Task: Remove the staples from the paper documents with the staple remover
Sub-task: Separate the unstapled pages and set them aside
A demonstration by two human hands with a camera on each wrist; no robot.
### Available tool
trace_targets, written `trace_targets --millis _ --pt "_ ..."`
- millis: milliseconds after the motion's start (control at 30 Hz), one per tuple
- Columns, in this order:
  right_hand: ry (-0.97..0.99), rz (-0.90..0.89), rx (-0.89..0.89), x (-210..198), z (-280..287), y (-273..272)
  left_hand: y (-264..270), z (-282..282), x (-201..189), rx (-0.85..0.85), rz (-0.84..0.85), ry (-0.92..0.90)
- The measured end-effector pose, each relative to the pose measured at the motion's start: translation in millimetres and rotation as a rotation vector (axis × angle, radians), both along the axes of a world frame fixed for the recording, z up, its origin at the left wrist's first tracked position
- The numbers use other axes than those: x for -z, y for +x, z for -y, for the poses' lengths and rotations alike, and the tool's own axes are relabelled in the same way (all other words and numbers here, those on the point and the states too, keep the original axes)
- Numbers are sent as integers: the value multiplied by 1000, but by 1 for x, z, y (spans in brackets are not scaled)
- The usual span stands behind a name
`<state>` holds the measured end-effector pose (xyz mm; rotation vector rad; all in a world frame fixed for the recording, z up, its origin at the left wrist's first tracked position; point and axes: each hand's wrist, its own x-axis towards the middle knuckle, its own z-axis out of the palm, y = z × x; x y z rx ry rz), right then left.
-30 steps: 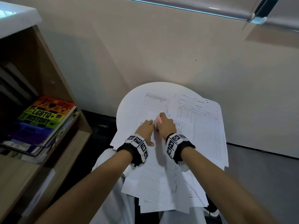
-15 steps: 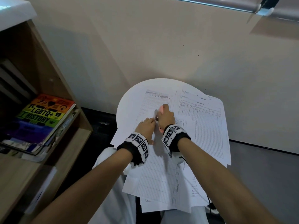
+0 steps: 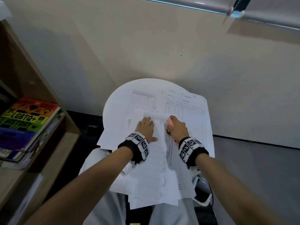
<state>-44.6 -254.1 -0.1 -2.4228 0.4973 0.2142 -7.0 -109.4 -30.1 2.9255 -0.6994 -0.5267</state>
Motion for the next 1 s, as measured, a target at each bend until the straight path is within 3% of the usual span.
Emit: trace_targets --millis 167,1000 --pt "-35 9 -18 6 1 2 -3 17 3 75 -82 -49" --pt "-227 108 -54 25 -18 24 6 20 17 60 -5 -166"
